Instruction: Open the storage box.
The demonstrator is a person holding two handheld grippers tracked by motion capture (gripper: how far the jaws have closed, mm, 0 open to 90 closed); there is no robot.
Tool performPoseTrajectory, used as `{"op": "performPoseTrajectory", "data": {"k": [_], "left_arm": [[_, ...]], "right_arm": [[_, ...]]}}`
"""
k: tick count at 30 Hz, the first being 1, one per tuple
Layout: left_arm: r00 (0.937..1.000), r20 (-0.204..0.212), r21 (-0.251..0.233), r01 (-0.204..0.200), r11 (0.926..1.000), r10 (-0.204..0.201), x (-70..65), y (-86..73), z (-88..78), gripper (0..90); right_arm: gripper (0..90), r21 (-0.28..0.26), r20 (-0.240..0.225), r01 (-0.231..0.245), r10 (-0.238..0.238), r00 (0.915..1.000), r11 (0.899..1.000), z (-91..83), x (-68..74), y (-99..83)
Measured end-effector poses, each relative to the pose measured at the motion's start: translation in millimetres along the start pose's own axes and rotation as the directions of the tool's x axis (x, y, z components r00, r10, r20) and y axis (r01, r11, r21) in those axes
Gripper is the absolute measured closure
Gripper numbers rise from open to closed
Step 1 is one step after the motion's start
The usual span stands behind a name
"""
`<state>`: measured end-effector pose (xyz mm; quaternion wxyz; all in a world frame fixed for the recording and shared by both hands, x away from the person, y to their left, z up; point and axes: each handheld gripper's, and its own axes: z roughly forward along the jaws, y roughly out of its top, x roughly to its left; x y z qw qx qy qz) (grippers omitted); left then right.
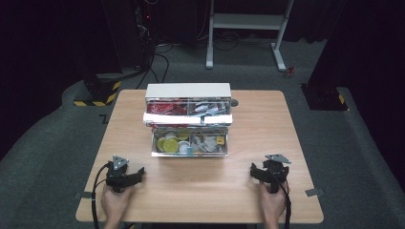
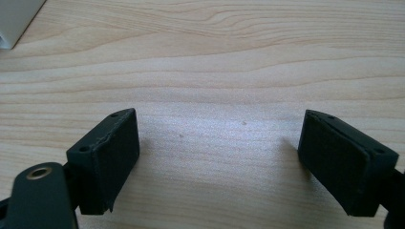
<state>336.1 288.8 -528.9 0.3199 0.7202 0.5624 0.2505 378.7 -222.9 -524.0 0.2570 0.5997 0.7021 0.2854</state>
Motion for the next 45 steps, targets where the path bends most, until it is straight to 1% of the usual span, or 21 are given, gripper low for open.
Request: {"op": "performPoseTrajectory", "data": {"k": [12, 17, 18, 19, 22, 24, 25, 26, 27, 28, 29, 30, 32, 34, 35, 36, 37, 38, 41, 43, 45], "left_arm": [[1.0000, 0.000, 0.000, 0.000, 1.0000, 0.000, 0.0, 0.0, 0.0, 22.4], [1.0000, 0.000, 0.000, 0.000, 1.0000, 0.000, 0.0, 0.0, 0.0, 22.4], [1.0000, 0.000, 0.000, 0.000, 1.0000, 0.000, 0.0, 0.0, 0.0, 22.4], [1.0000, 0.000, 0.000, 0.000, 1.0000, 0.000, 0.0, 0.0, 0.0, 22.4], [1.0000, 0.000, 0.001, 0.001, 1.0000, -0.001, 0.0, 0.0, 0.0, 22.5], [1.0000, -0.001, 0.000, 0.001, 1.0000, -0.001, 0.0, 0.1, 0.0, 22.7], [1.0000, -0.001, 0.000, 0.001, 1.0000, -0.001, 0.0, 0.1, 0.0, 22.7], [1.0000, -0.001, 0.000, 0.002, 1.0000, -0.002, 0.0, 0.1, 0.0, 22.8], [1.0000, -0.001, 0.000, 0.002, 1.0000, -0.002, 0.0, 0.1, 0.0, 22.8], [1.0000, 0.000, 0.000, 0.003, 1.0000, -0.003, 0.0, 0.1, 0.0, 22.8], [1.0000, 0.000, 0.000, 0.003, 1.0000, -0.003, 0.0, 0.1, 0.0, 22.8], [1.0000, 0.000, 0.000, 0.003, 1.0000, -0.003, 0.0, 0.0, 0.0, 22.8], [1.0000, 0.000, -0.001, 0.003, 1.0000, -0.003, 0.0, 0.1, 0.1, 22.9], [1.0000, -0.001, 0.000, 0.003, 1.0000, -0.003, 0.0, 0.0, 0.0, 22.9], [1.0000, -0.001, 0.000, 0.003, 1.0000, -0.003, 0.0, 0.0, 0.0, 22.9], [1.0000, -0.001, 0.000, 0.004, 1.0000, -0.004, 0.0, 0.0, 0.0, 22.9], [1.0000, -0.001, 0.000, 0.004, 1.0000, -0.004, 0.0, 0.0, 0.0, 22.9], [1.0000, 0.000, 0.000, 0.004, 1.0000, -0.004, 0.0, 0.0, 0.0, 22.9], [1.0000, 0.000, -0.001, 0.003, 1.0000, -0.003, 0.0, 0.1, 0.1, 22.9], [1.0000, -0.001, 0.000, 0.004, 1.0000, -0.004, 0.0, 0.1, 0.0, 22.9], [1.0000, -0.001, -0.002, 0.004, 1.0000, -0.004, 0.1, 0.1, 0.2, 23.0]], "right_arm": [[14.2, 0.000, 0.001, -0.002, 0.002, 1.0000, 1.000, -0.1, 0.2, -0.1], [14.1, -0.001, 0.022, -0.021, 0.021, 0.9995, 1.000, -0.8, 2.6, -0.9], [14.1, 0.001, 0.026, -0.029, 0.029, 0.9992, 1.000, -1.4, 3.6, -1.3], [14.1, -0.001, 0.046, -0.053, 0.053, 0.9975, 0.999, -2.7, 6.6, -2.6], [14.1, -0.001, 0.066, -0.075, 0.074, 0.9950, 0.997, -4.3, 11.0, -4.2], [14.1, -0.002, 0.063, -0.068, 0.068, 0.9957, 0.998, -4.8, 11.7, -4.7], [14.2, 0.001, 0.054, -0.062, 0.062, 0.9966, 0.998, -5.6, 12.7, -5.3], [15.1, -0.001, 0.027, -0.026, 0.026, 0.9993, 1.000, -6.5, 14.3, -6.0], [15.1, -0.001, 0.027, -0.026, 0.026, 0.9993, 1.000, -6.5, 14.3, -6.0], [16.7, -0.005, 0.022, -0.011, 0.011, 0.9997, 1.000, -7.2, 15.7, -6.5], [23.5, -0.022, 0.021, 0.023, -0.023, 0.9995, 0.999, -8.9, 18.1, -7.6], [27.5, -0.027, 0.006, 0.032, -0.032, 0.9995, 0.999, -10.0, 19.1, -8.3], [27.7, -0.037, -0.018, 0.057, -0.058, 0.9982, 0.998, -11.6, 19.8, -9.1], [27.8, -0.063, -0.038, 0.056, -0.059, 0.9975, 0.996, -14.7, 19.6, -10.3], [27.8, -0.063, -0.038, 0.056, -0.059, 0.9975, 0.996, -14.7, 19.6, -10.3], [27.8, -0.089, -0.054, 0.044, -0.049, 0.9974, 0.995, -17.3, 17.6, -11.3], [27.8, -0.089, -0.054, 0.044, -0.049, 0.9974, 0.995, -17.3, 17.6, -11.3], [27.6, -0.114, -0.069, 0.021, -0.029, 0.9972, 0.993, -20.1, 15.4, -12.6], [26.9, -0.124, -0.077, 0.005, -0.014, 0.9969, 0.992, -21.7, 13.9, -13.4], [26.7, -0.132, -0.097, -0.013, 0.000, 0.9953, 0.991, -22.3, 12.3, -13.7], [26.7, -0.125, -0.100, -0.027, 0.015, 0.9949, 0.992, -22.4, 12.2, -13.5]]}}
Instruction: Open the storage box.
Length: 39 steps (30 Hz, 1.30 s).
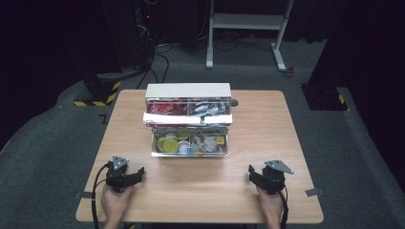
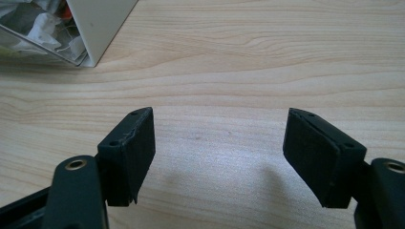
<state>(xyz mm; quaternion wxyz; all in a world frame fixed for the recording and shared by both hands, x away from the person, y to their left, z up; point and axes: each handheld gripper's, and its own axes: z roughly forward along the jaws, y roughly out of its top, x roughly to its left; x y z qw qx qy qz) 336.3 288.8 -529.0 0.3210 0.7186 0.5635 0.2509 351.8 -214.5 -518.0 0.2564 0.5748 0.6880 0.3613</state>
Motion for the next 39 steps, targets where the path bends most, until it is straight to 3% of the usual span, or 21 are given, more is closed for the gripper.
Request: {"op": "performPoseTrajectory", "data": {"k": [8, 13, 17, 23, 30, 34, 39], "left_arm": [[1.0000, 0.002, 0.002, 0.000, 1.0000, 0.000, 0.1, 0.4, 0.2, 23.2], [1.0000, 0.002, 0.001, -0.001, 1.0000, 0.001, 0.3, 0.5, 0.2, 23.2], [1.0000, 0.002, 0.001, -0.001, 1.0000, 0.001, 0.2, 0.4, 0.3, 23.2], [1.0000, 0.001, 0.000, -0.001, 1.0000, 0.001, 0.2, 0.5, 0.3, 23.4], [1.0000, 0.003, 0.001, 0.002, 1.0000, -0.002, 0.3, 0.4, 0.1, 23.4], [1.0000, 0.004, 0.003, 0.001, 1.0000, -0.001, 0.4, 0.5, 0.0, 23.4], [1.0000, 0.004, 0.002, 0.002, 1.0000, -0.002, 0.4, 0.4, 0.0, 23.4]], "right_arm": [[28.8, -0.030, -0.059, -0.032, 0.030, 0.9978, 0.999, -3.7, -0.1, 1.0], [29.3, -0.020, -0.087, -0.059, 0.057, 0.9946, 0.998, -5.3, 8.7, 7.0], [26.9, -0.031, -0.100, -0.038, 0.034, 0.9944, 0.999, -8.4, 19.3, 19.5], [23.2, -0.043, -0.045, -0.011, 0.009, 0.9989, 0.999, -10.0, 31.1, 32.5], [20.2, -0.022, -0.065, 0.030, -0.031, 0.9974, 0.999, -10.5, 41.8, 46.1], [14.9, -0.027, -0.050, 0.029, -0.031, 0.9983, 0.999, -14.1, 49.1, 55.6], [15.3, -0.024, -0.077, 0.037, -0.039, 0.9963, 0.999, -19.3, 53.6, 69.7]]}}
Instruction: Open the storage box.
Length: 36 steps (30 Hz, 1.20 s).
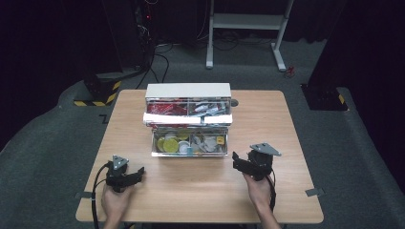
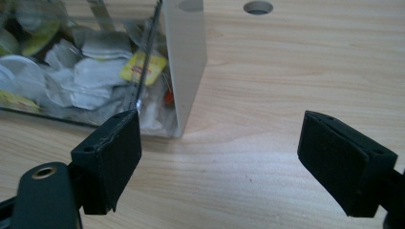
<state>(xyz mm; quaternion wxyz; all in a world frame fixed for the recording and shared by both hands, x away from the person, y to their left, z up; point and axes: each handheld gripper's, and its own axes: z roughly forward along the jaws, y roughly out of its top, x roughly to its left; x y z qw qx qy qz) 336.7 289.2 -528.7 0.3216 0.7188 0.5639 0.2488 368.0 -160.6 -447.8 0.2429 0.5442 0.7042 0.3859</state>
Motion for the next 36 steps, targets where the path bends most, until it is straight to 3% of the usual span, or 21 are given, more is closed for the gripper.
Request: {"op": "performPoseTrajectory", "data": {"k": [11, 20, 30, 36], "left_arm": [[1.0000, 0.001, -0.001, 0.002, 1.0000, -0.002, 0.0, 0.0, 0.1, 23.4], [1.0000, 0.002, 0.000, 0.001, 1.0000, -0.001, 0.1, 0.0, 0.0, 23.4], [1.0000, 0.000, 0.000, 0.001, 1.0000, -0.001, 0.1, 0.0, 0.0, 23.6], [1.0000, 0.000, 0.000, 0.001, 1.0000, -0.001, 0.0, 0.0, 0.0, 23.7]], "right_arm": [[16.9, -0.042, -0.053, 0.016, -0.018, 0.9984, 0.999, -16.4, 7.0, 26.1], [19.3, -0.069, -0.062, 0.060, -0.064, 0.9960, 0.996, -20.3, 16.3, 43.0], [24.2, -0.115, -0.111, 0.107, -0.120, 0.9865, 0.988, -31.9, 28.5, 66.5], [24.6, -0.119, -0.115, 0.104, -0.118, 0.9863, 0.987, -30.0, 28.2, 78.4]]}}
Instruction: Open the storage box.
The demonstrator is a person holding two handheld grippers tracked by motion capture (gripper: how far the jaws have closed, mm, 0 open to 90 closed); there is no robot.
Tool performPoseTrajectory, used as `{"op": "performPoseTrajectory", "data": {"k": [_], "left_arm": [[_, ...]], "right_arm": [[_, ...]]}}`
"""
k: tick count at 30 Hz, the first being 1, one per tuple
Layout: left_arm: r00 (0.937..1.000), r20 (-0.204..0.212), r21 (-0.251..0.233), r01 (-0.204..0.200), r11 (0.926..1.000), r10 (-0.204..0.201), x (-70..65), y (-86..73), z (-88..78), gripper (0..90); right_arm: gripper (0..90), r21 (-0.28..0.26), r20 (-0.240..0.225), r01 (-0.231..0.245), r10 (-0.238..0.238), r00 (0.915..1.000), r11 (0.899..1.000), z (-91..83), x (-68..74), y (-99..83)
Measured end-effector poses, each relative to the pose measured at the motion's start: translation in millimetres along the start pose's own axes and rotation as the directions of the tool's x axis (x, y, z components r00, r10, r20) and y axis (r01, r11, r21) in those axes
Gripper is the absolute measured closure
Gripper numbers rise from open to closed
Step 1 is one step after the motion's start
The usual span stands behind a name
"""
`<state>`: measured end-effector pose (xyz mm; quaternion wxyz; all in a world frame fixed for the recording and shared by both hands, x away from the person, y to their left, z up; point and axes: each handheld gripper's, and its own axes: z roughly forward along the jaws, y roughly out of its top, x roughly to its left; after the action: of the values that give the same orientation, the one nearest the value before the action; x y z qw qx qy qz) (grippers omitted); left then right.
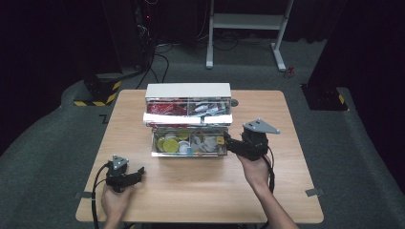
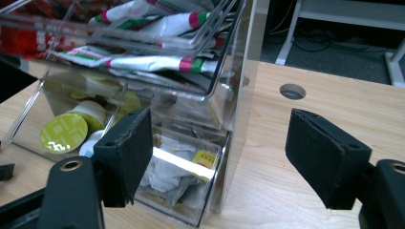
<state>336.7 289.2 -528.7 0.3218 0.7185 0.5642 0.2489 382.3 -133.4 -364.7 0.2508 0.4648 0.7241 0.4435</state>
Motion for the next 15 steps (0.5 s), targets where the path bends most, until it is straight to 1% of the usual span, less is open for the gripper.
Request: {"op": "performPoseTrajectory", "data": {"k": [1, 3, 8, 12, 15], "left_arm": [[1.0000, 0.000, 0.000, 0.000, 1.0000, 0.000, 0.0, 0.0, 0.0, 23.7], [1.0000, 0.001, 0.000, 0.000, 1.0000, 0.000, 0.1, 0.0, 0.0, 23.7], [1.0000, 0.001, 0.000, 0.000, 1.0000, 0.000, 0.2, 0.0, 0.0, 23.7], [1.0000, 0.001, 0.000, 0.001, 1.0000, -0.001, 0.3, 0.0, -0.1, 23.7], [1.0000, 0.002, -0.002, 0.005, 1.0000, -0.005, 0.4, 0.0, 0.0, 23.8]], "right_arm": [[24.6, 0.003, -0.003, -0.008, 0.008, 1.0000, 1.000, 1.1, -0.2, 1.5], [24.6, 0.007, -0.005, -0.010, 0.010, 0.9999, 1.000, 3.3, -0.4, 3.7], [24.6, 0.017, -0.002, -0.001, 0.002, 1.0000, 1.000, 10.6, 0.9, 9.1], [24.6, 0.011, -0.004, -0.004, 0.004, 1.0000, 1.000, 13.6, 1.7, 13.3], [24.7, 0.007, -0.005, 0.004, -0.004, 1.0000, 1.000, 15.1, 3.2, 15.9]]}}
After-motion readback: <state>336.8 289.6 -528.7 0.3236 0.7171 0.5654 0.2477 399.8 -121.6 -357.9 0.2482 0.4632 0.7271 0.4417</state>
